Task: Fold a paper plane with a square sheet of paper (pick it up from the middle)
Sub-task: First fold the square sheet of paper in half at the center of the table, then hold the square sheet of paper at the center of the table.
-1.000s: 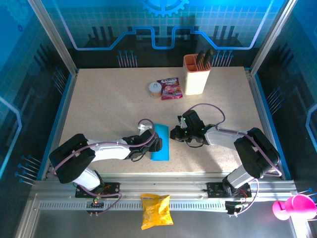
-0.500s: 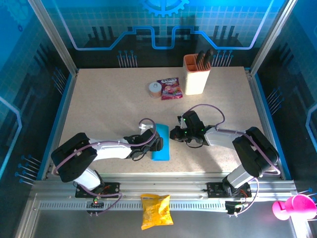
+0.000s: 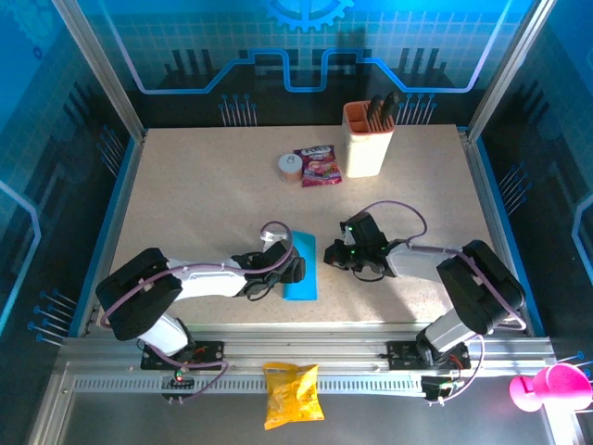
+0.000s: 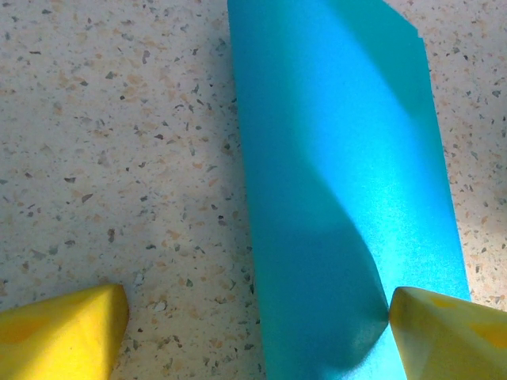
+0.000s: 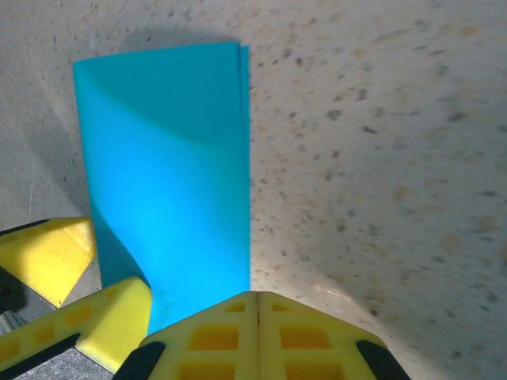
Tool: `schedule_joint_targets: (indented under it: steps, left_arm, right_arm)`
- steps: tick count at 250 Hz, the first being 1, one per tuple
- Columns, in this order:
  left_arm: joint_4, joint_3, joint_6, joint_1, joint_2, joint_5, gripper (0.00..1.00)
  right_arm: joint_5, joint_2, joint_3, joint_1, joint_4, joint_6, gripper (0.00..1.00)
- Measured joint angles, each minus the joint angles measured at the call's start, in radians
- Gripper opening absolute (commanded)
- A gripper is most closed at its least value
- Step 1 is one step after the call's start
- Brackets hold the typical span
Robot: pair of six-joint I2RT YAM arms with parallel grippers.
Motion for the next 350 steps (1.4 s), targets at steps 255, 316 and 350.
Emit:
schedule_joint_targets:
  steps: [255,316,350]
  left_arm:
    - [0.000,0.000,0.029,0.000,0.003,0.004,0.87]
    - [0.000,0.000,0.033,0.005,0.003,0.008,0.87]
    - [0.000,0.000,0.033,0.007,0.003,0.011,0.87]
  right_arm:
    - [-0.010,0.086,-0.007,0.097,0.107,0.027,0.00]
    - [0.000,0.081,-0.007,0.095,0.118,0.037,0.00]
    - [0.034,0.029,-0.021,0.079,0.110,0.047,0.00]
